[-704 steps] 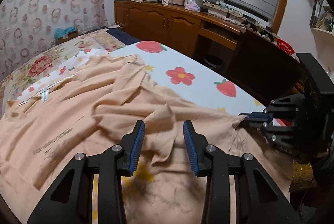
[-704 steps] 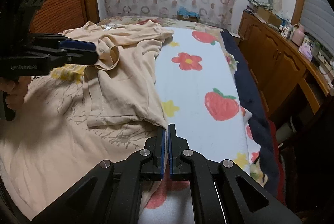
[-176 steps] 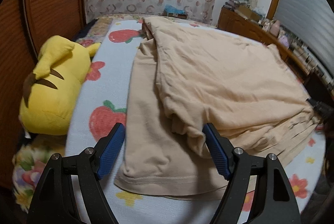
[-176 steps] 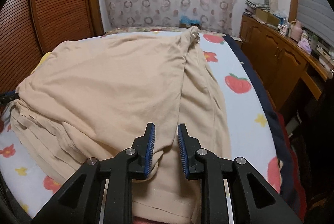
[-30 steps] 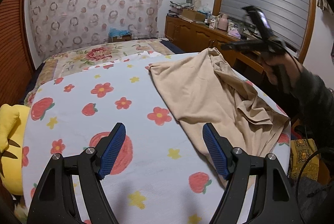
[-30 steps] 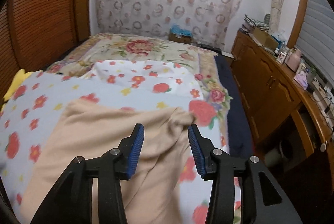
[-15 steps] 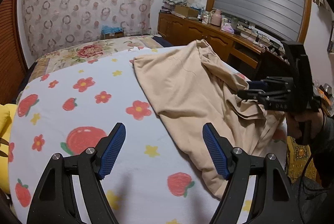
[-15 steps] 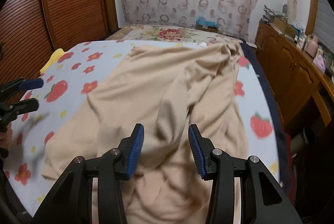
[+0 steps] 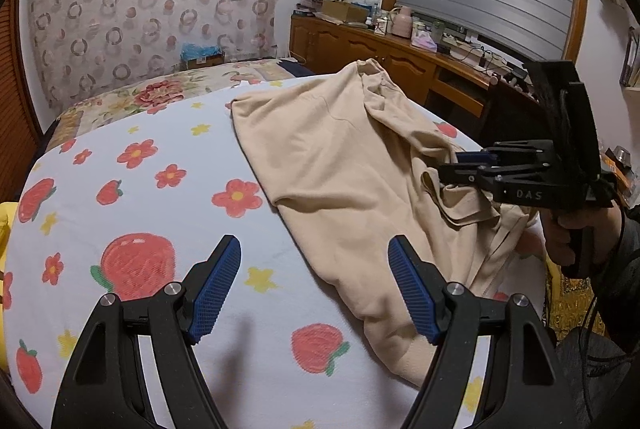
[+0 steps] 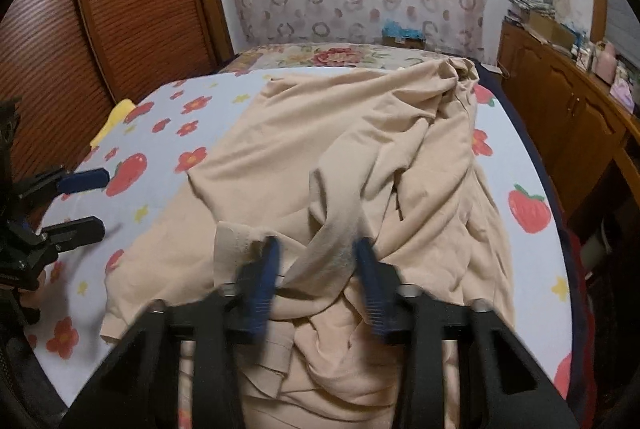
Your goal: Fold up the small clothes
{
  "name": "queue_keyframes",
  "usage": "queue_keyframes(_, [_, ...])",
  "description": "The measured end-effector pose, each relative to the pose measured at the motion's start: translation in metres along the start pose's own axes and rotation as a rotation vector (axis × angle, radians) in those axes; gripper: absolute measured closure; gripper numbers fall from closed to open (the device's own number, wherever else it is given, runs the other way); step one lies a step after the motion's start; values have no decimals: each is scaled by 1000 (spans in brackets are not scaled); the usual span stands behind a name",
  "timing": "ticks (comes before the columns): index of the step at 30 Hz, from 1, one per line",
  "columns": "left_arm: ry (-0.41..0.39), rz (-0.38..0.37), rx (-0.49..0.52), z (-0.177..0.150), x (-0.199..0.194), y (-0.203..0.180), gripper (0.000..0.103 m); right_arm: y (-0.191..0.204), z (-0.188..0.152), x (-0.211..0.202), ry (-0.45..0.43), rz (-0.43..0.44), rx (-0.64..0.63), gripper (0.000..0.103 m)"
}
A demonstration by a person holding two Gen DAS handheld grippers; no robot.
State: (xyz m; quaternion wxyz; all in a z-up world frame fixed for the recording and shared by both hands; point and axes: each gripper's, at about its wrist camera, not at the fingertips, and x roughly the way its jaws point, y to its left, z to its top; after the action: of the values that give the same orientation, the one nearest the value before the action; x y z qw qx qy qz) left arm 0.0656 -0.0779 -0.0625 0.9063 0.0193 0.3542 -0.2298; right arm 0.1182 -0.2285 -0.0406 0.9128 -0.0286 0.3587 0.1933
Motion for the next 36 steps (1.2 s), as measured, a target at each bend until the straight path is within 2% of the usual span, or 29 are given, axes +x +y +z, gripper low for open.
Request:
queue_keyframes(1, [0, -1, 0, 0, 0, 0, 26, 1, -2, -1, -1, 11, -10, 96])
queue_keyframes(2, [0, 0, 0, 0, 0, 0, 26, 0, -2, -3, 1, 22, -20, 97])
queue_keyframes(8, [-2, -7, 6, 1, 0, -4, 26, -14, -8, -50, -73, 3, -16, 99])
queue_keyframes(11, [-6, -13, 12, 1, -1, -8, 26, -32, -19, -79, -82, -60, 7, 99])
queue_keyframes(15, [1, -24, 18, 0, 1, -13, 26, -58, -43, -93, -42, -166, 56, 98])
queue_keyframes(18, [7, -28, 21, 0, 3, -16, 26, -63, -56, -95, -30, -240, 77, 90])
queue_keyframes(20, [11, -33, 25, 0, 4, -18, 26, -61, -59, -98, -30, -248, 88, 75])
queue_keyframes(25, [22, -38, 35, -1, 6, -25, 26, -40, -51, -104, -82, -239, 53, 61])
queue_keyframes(30, [37, -49, 44, -3, 10, -31, 26, -30, -60, -85, -43, -167, 35, 60])
queue_keyframes(36, [49, -61, 49, -6, 12, -35, 26, -29, -74, -67, 28, -156, 12, 60])
